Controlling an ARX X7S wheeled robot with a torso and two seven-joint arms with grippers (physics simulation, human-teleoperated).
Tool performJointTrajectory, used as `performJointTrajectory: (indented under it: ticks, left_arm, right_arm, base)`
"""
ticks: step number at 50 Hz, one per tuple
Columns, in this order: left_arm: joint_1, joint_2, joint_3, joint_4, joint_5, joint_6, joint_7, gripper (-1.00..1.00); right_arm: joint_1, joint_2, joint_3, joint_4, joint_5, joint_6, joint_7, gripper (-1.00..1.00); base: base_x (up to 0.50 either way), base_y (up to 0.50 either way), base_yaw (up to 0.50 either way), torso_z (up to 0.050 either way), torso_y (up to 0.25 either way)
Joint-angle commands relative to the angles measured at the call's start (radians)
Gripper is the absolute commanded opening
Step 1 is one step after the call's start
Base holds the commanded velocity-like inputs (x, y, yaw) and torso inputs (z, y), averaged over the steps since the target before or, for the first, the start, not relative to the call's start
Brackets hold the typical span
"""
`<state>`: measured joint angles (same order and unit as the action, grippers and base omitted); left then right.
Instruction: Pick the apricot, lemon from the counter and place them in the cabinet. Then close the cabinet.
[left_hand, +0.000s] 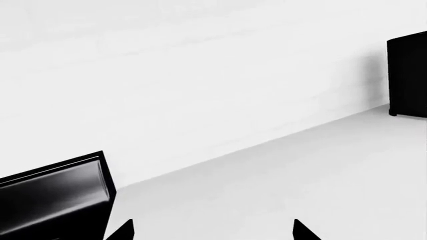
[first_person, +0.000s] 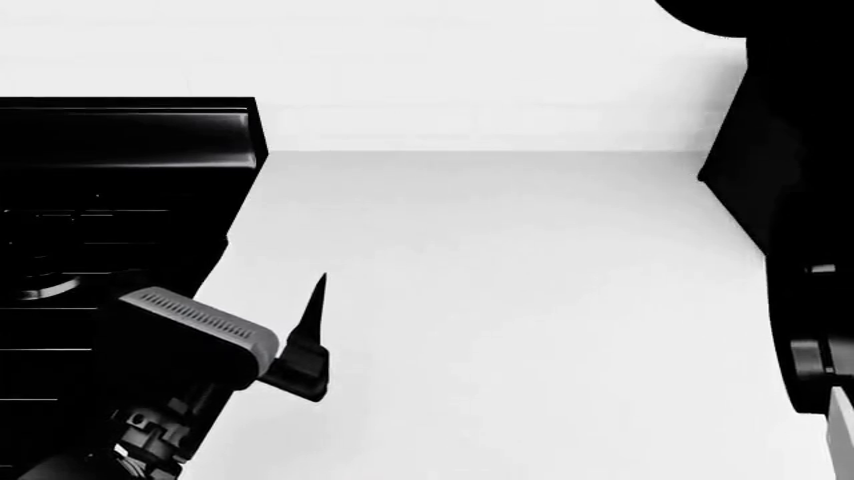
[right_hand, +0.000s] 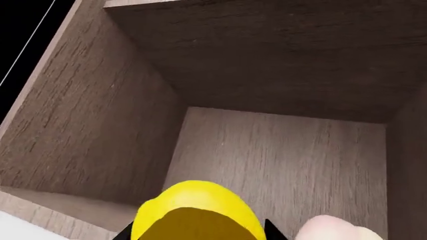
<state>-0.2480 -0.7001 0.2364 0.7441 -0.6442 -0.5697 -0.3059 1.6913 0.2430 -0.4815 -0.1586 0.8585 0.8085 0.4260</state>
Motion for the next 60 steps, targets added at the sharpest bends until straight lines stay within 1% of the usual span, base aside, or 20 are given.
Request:
performJointTrajectory:
  ticks: [1,12,23,31,34,38,41,45,50,55,60]
  left_arm:
    - [-0.01,0.0,0.005,0.005,-0.004,-0.008,-0.004,1.0]
    - [-0.019,0.001,0.007,0.002,-0.007,-0.011,-0.005,1.0]
    - [-0.031,-0.004,0.001,0.013,-0.023,-0.022,-0.01,1.0]
    - [-0.036,-0.01,-0.004,0.021,-0.034,-0.029,-0.014,1.0]
    - [-0.038,-0.01,-0.002,0.023,-0.035,-0.032,-0.015,1.0]
    - [-0.04,-0.009,0.0,0.025,-0.035,-0.034,-0.017,1.0]
    - [-0.042,-0.009,0.001,0.023,-0.035,-0.033,-0.017,1.0]
    - [-0.039,-0.01,0.001,0.021,-0.034,-0.03,-0.016,1.0]
    - [-0.037,-0.011,-0.001,0.016,-0.033,-0.024,-0.013,1.0]
    - [-0.035,-0.011,-0.001,0.011,-0.03,-0.018,-0.011,1.0]
    - [-0.031,-0.013,-0.002,0.013,-0.032,-0.016,-0.012,1.0]
  right_arm:
    - [0.068,-0.05,-0.039,0.159,-0.089,-0.078,-0.087,-1.0]
    - [0.144,-0.116,-0.06,0.31,-0.126,-0.162,-0.163,-1.0]
    - [0.236,-0.205,-0.099,0.541,-0.178,-0.276,-0.252,-1.0]
    - [0.3,-0.238,-0.154,0.757,-0.198,-0.353,-0.26,-1.0]
    - [0.332,-0.241,-0.217,0.863,-0.157,-0.408,-0.26,-1.0]
    - [0.382,-0.242,-0.354,1.004,-0.038,-0.501,-0.258,-1.0]
    - [0.426,-0.243,-0.503,1.092,0.105,-0.575,-0.26,-1.0]
    - [0.476,-0.243,-0.723,1.159,0.32,-0.654,-0.262,-1.0]
    - [0.514,-0.243,-0.94,1.197,0.554,-0.675,-0.277,-1.0]
    - [0.531,-0.243,-1.047,1.211,0.67,-0.664,-0.278,-1.0]
    - [0.538,-0.243,-1.081,1.227,0.705,-0.628,-0.254,-1.0]
  base:
    - [0.0,0.0,0.0,0.0,0.0]
    - [0.0,0.0,0.0,0.0,0.0]
    - [0.0,0.0,0.0,0.0,0.0]
    - [0.0,0.0,0.0,0.0,0.0]
    - [0.0,0.0,0.0,0.0,0.0]
    - [0.0,0.0,0.0,0.0,0.0]
    - [0.0,0.0,0.0,0.0,-0.003]
    - [0.0,0.0,0.0,0.0,-0.003]
    - [0.0,0.0,0.0,0.0,-0.004]
    - [0.0,0.0,0.0,0.0,-0.004]
    - [0.0,0.0,0.0,0.0,-0.006]
